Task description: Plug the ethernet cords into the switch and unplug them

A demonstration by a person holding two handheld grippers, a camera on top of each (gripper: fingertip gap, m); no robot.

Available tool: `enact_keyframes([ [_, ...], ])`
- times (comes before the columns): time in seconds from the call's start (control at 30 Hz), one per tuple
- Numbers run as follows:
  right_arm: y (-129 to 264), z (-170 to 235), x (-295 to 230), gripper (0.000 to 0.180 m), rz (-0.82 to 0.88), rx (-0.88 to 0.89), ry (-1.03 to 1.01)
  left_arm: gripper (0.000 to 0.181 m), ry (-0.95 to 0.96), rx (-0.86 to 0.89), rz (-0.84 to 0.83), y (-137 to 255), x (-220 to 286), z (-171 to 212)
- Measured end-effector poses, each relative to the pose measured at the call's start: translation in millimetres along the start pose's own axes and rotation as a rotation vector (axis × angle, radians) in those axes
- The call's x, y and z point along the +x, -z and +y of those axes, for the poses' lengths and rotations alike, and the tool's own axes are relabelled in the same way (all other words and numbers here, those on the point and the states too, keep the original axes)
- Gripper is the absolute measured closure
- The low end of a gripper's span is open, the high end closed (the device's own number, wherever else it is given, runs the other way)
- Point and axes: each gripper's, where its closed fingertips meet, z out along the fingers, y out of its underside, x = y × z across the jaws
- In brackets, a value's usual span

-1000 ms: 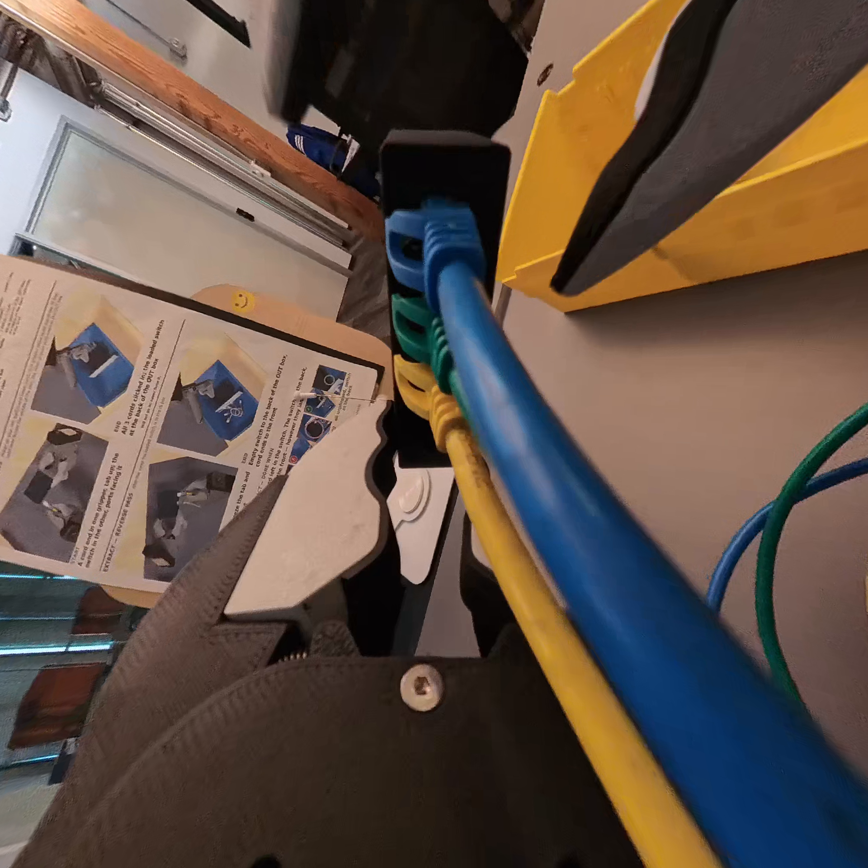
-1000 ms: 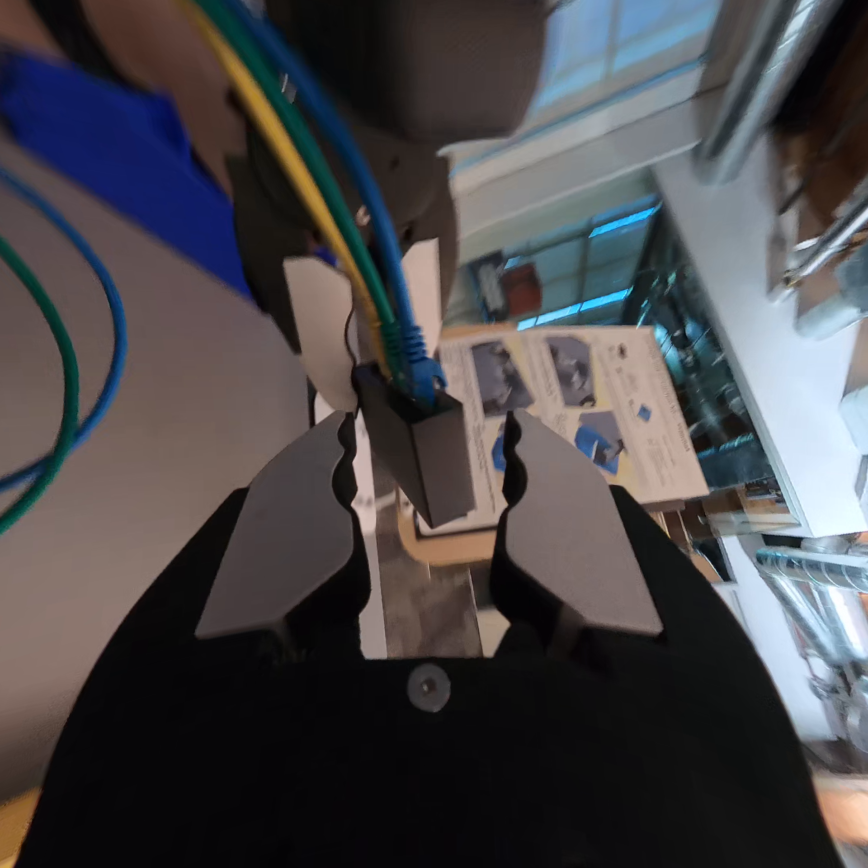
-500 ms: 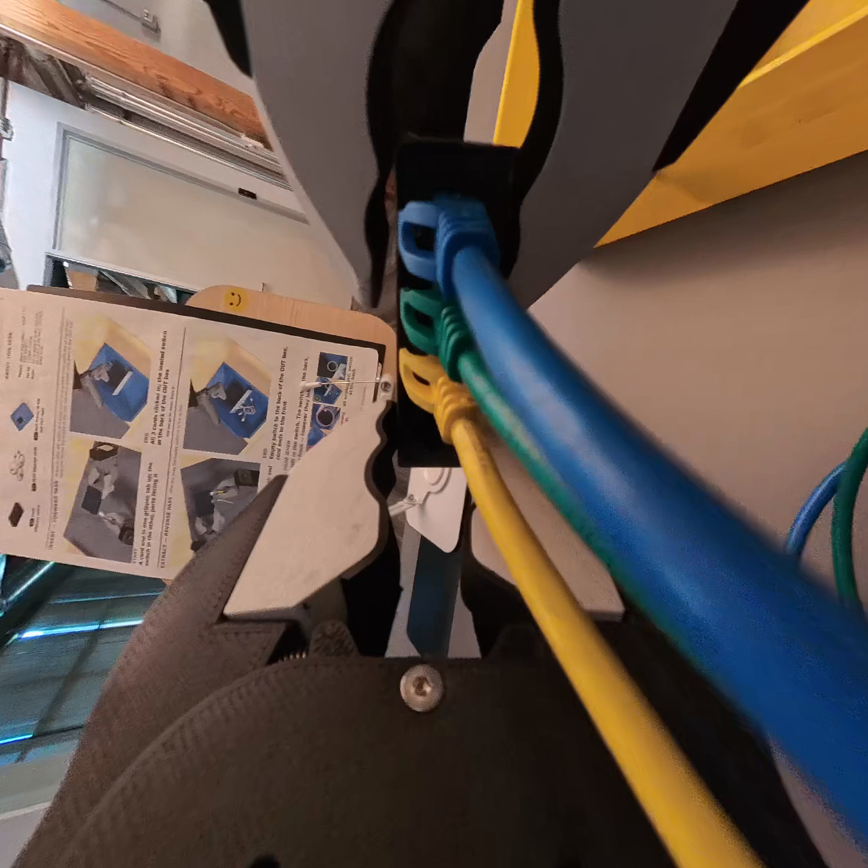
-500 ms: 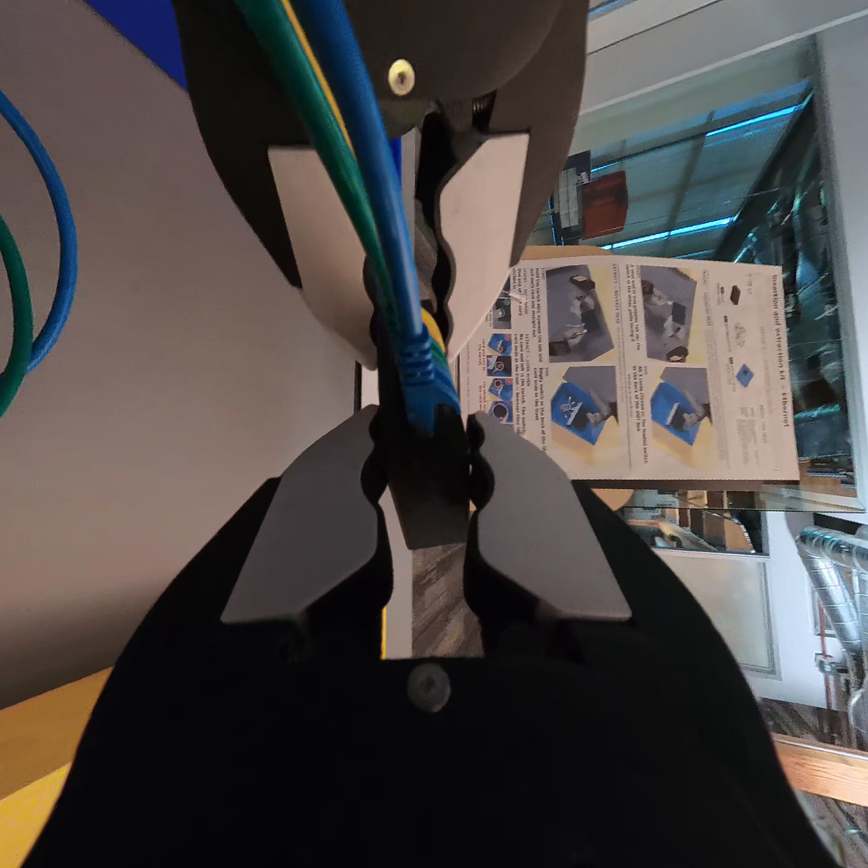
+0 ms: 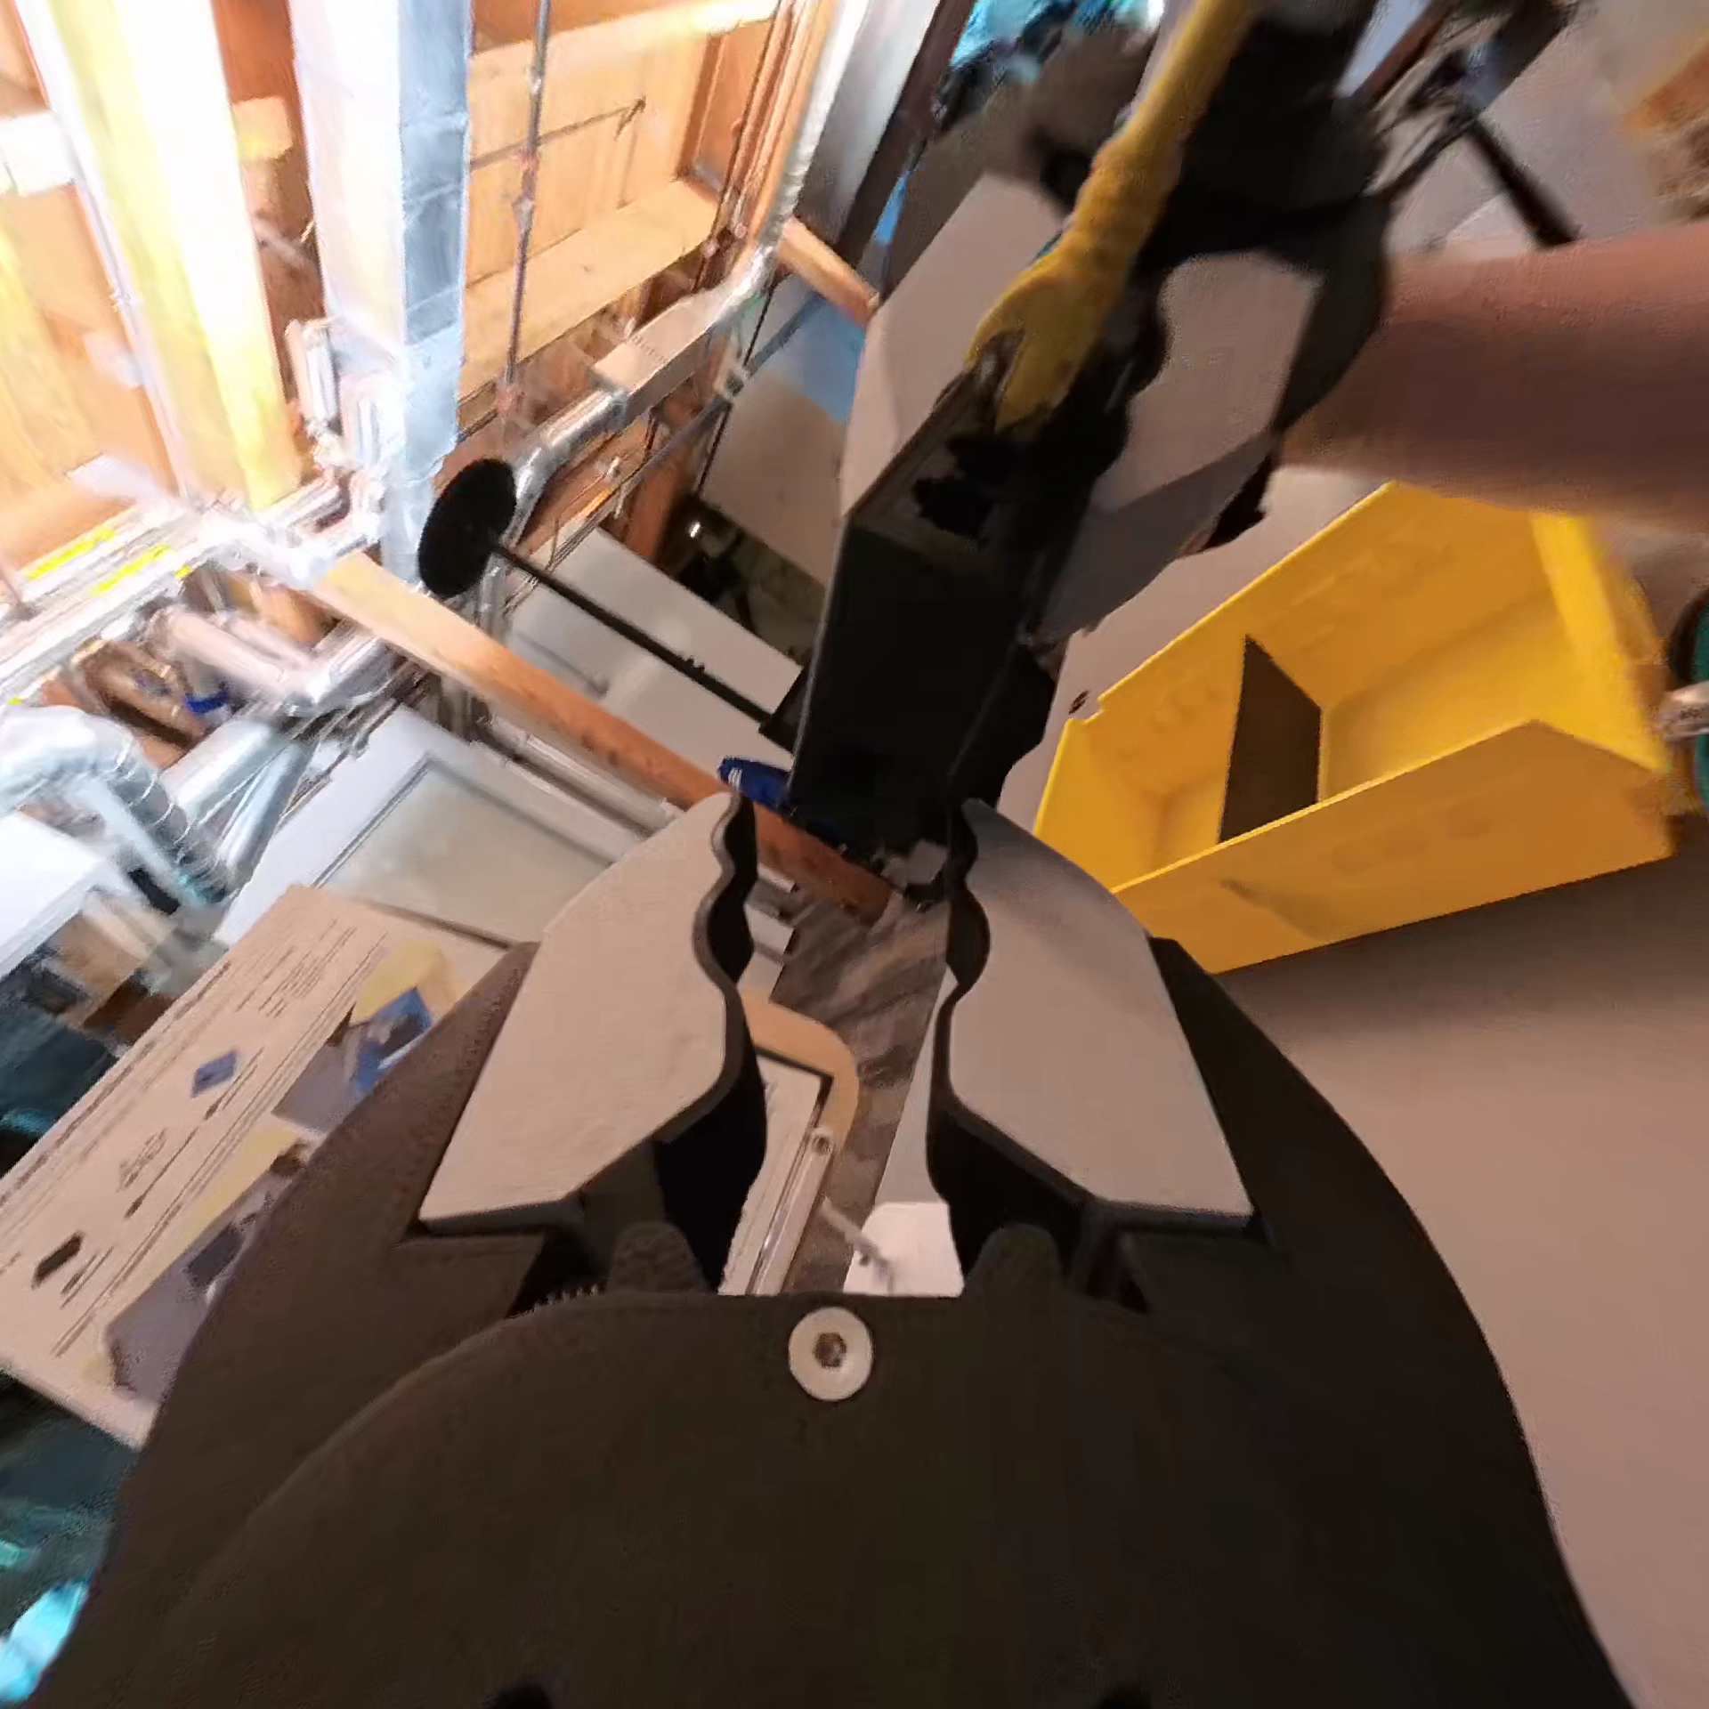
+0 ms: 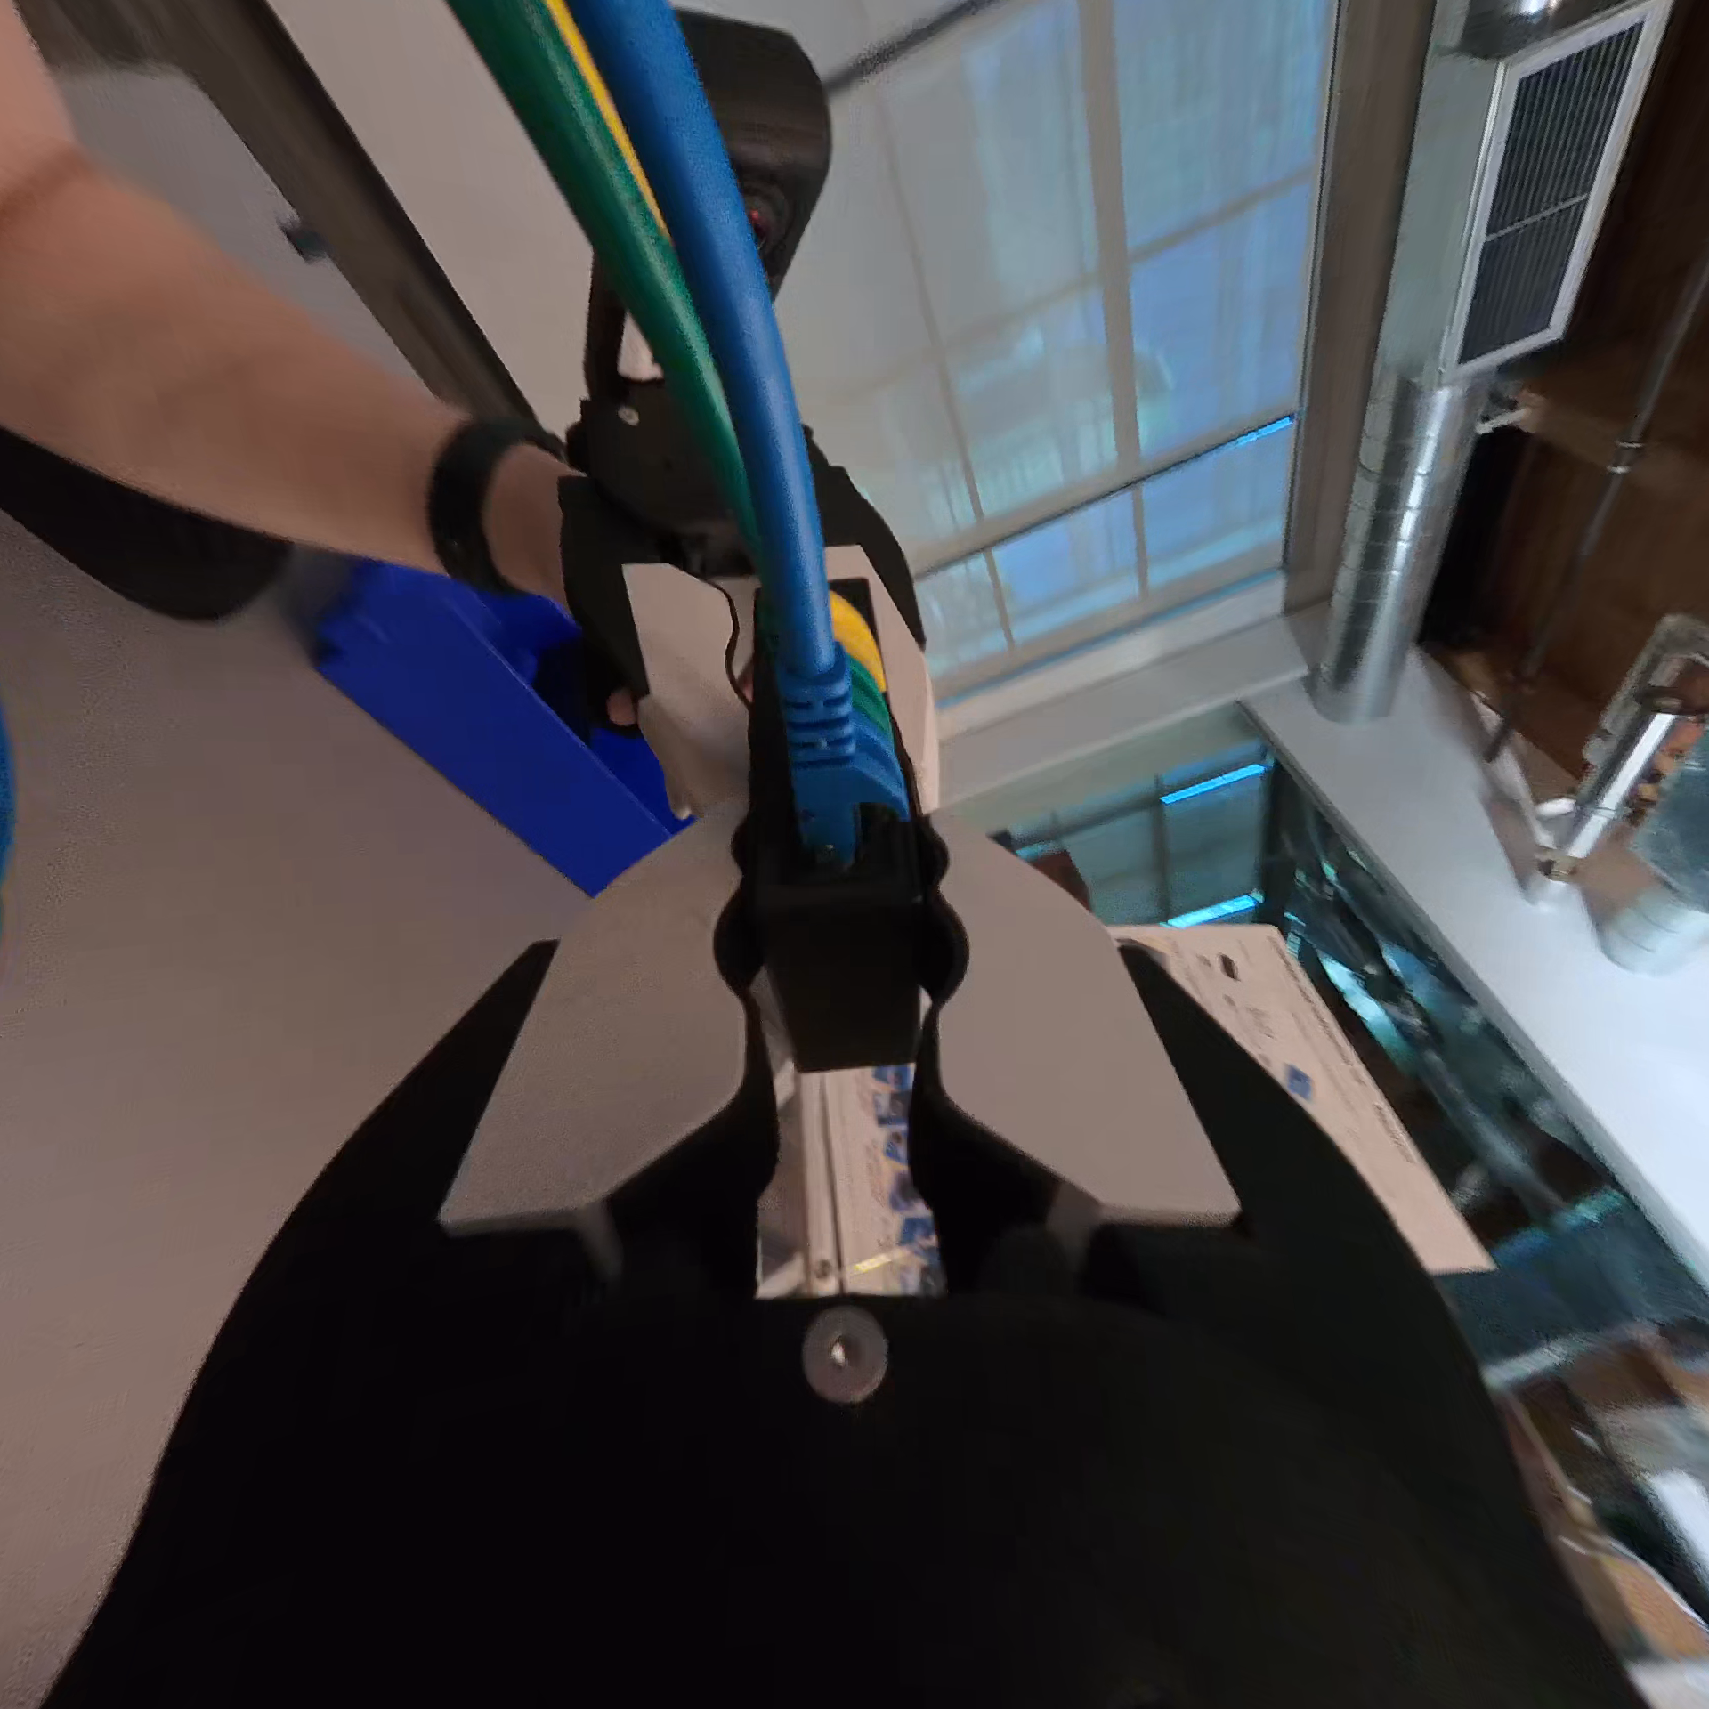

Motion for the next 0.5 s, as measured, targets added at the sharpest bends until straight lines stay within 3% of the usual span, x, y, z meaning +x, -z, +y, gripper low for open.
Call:
enact_keyframes([
  [0.2,-0.1,-6.8,-8.4,0.149,-0.088,0.164,-0.160,0.149,-0.056,0.060,0.049,3.3,15.2,-19.8],
  [0.5,-3.9,2.5,-20.2,0.148,-0.190,0.219,-0.286,0.152,-0.116,0.036,0.103,5.5,25.6,-25.7],
])
